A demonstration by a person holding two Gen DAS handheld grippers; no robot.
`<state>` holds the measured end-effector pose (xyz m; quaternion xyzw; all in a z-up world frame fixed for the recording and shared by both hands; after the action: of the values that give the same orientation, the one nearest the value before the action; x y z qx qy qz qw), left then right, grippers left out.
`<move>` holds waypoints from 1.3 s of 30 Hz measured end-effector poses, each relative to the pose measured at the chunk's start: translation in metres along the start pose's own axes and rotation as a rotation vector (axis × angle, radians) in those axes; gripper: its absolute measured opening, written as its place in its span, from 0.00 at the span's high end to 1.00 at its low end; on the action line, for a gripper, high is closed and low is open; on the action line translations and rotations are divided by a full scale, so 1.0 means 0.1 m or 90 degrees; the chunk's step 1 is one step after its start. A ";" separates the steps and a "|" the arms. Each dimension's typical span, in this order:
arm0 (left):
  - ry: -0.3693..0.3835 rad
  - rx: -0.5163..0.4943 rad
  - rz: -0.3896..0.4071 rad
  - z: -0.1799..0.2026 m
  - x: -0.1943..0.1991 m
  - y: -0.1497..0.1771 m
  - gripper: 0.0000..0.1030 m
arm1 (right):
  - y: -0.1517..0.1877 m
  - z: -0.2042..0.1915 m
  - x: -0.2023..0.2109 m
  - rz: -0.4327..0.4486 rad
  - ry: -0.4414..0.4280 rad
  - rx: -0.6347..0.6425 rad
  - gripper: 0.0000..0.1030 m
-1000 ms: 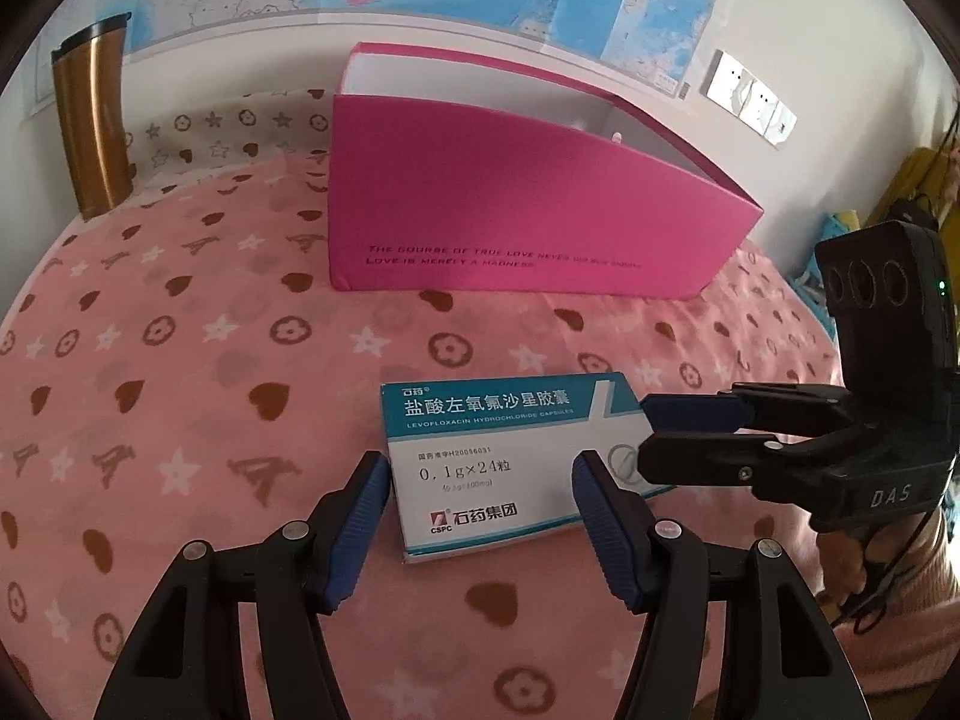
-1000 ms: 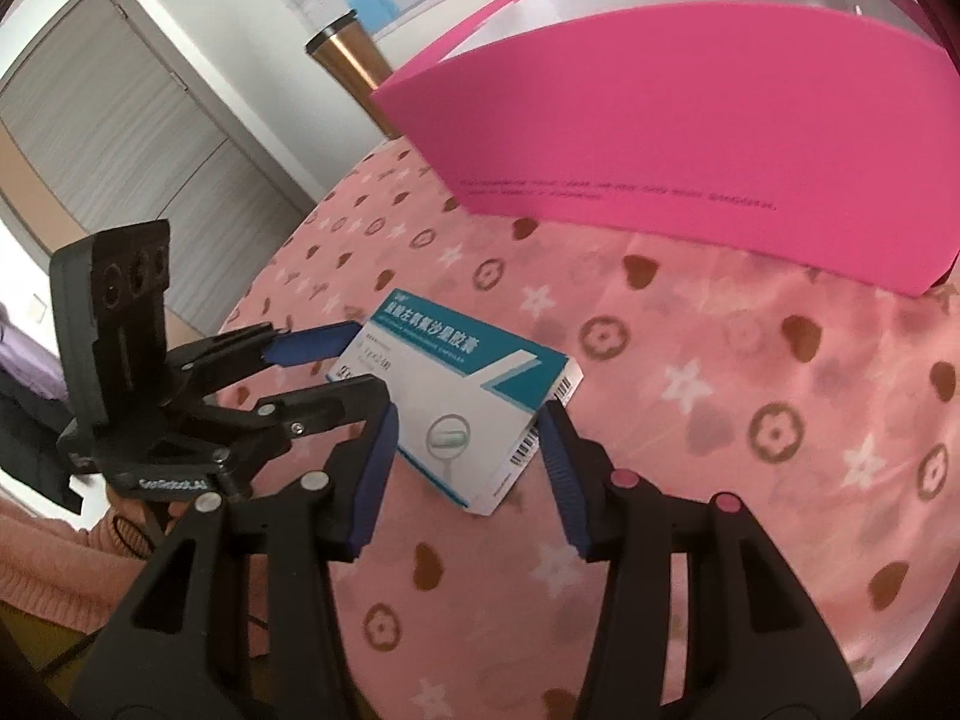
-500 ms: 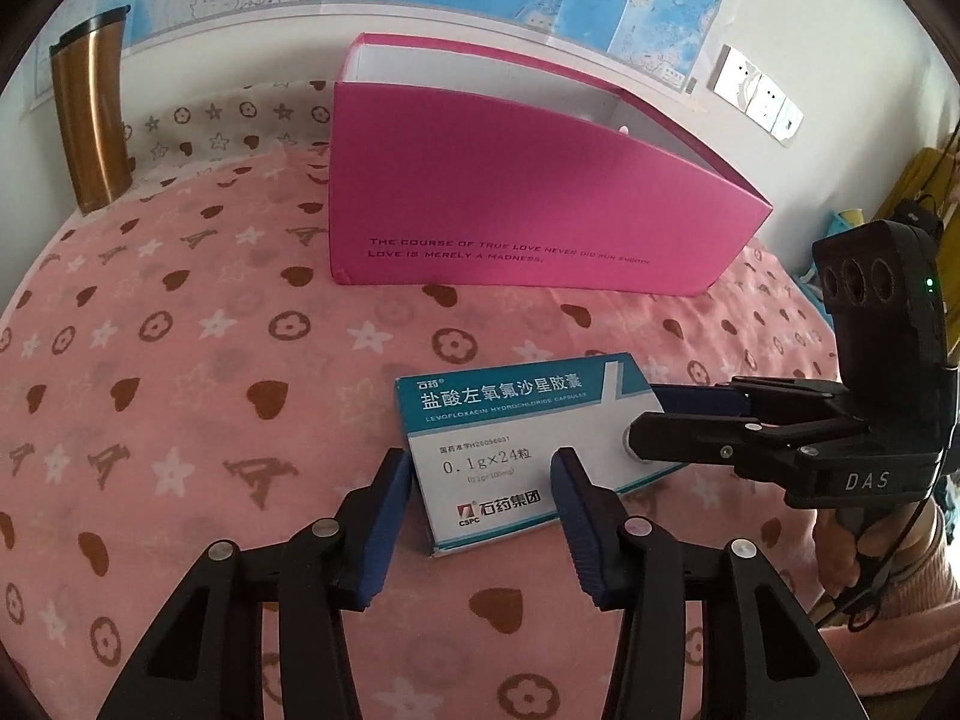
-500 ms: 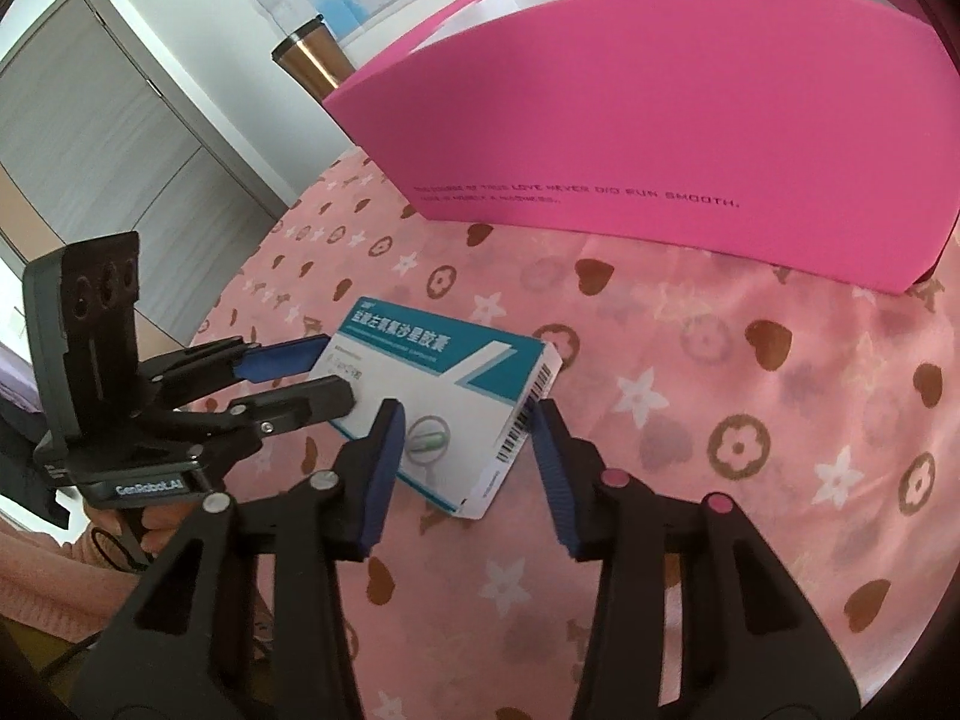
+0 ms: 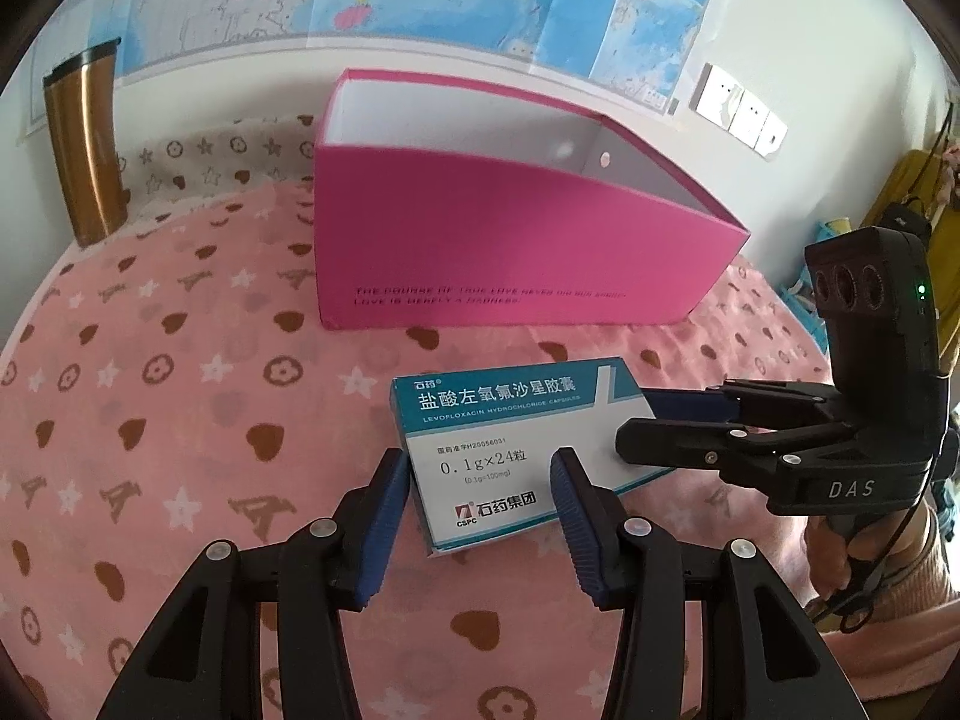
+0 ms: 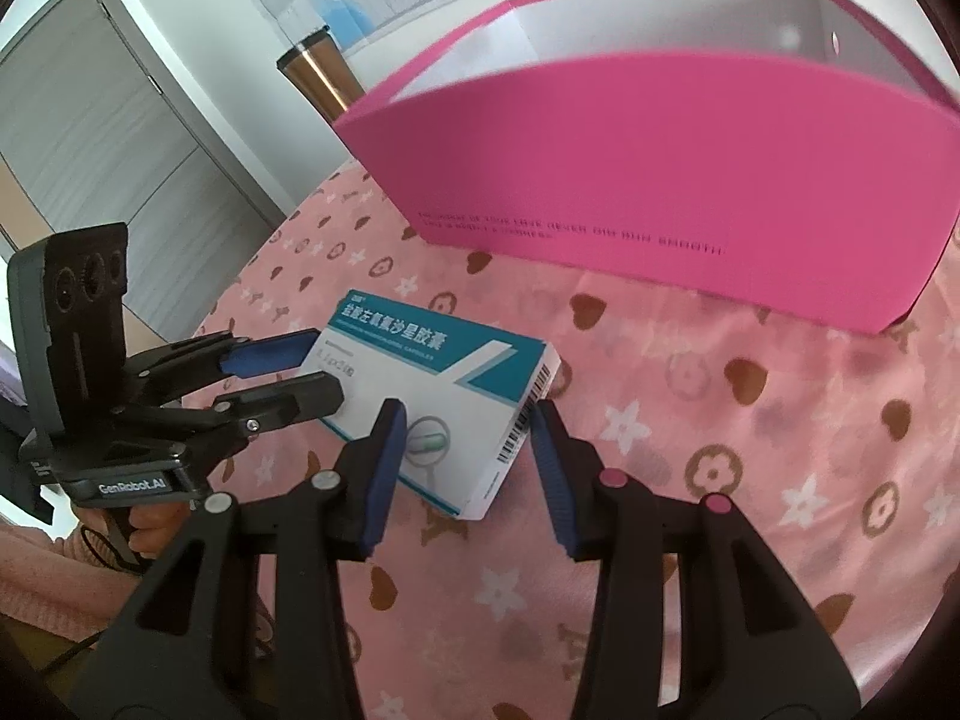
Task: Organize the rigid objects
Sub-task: 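Close the right gripper on the white-and-blue medicine box and lift it, then carry the medicine box over the pink box and lower it inside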
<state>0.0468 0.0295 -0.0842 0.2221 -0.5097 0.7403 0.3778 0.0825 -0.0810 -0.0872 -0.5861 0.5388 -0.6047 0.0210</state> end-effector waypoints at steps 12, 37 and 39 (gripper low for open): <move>0.014 -0.023 0.047 0.13 0.18 -0.24 0.53 | -0.21 -0.01 0.23 0.039 0.024 0.032 0.55; 0.014 -0.066 0.121 0.27 0.37 -0.65 0.53 | -0.60 -0.01 0.50 0.107 0.061 0.078 0.55; 0.011 -0.068 0.125 0.27 0.38 -0.68 0.53 | -0.64 -0.01 0.50 0.110 0.063 0.081 0.55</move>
<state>0.0756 0.0306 -0.0071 0.1443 -0.5645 0.7476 0.3188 0.1053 -0.0866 -0.0094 -0.5046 0.5483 -0.6616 0.0834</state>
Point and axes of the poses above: each gripper's, at about its wrist camera, not at the fingertips, and x roughly against the way its jaws point, z to its right, y to its underside, the point moved 7 cm from there along -x, roughly the way its jaws point, and after that the axes turned 13 degrees about x, right-handed, at the moved point
